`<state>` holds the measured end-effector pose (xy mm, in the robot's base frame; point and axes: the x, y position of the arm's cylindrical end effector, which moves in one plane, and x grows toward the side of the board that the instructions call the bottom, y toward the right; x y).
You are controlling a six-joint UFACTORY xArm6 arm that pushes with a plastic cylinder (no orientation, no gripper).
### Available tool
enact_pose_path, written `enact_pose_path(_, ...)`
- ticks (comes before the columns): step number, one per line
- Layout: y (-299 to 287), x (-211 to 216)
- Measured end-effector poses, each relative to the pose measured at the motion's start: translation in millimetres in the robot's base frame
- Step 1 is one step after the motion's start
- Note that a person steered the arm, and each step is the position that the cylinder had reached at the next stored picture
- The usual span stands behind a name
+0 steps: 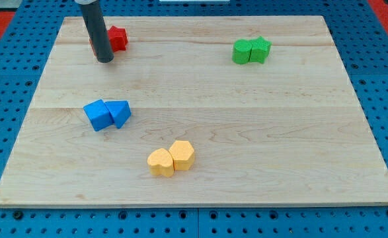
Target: Move your arm towards bottom center
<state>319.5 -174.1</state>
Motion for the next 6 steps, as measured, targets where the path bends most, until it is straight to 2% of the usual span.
enact_pose_path(3,8,2)
enact_pose_path(4,28,16)
enact_pose_path(5,55,52)
enact_pose_path(6,106,85)
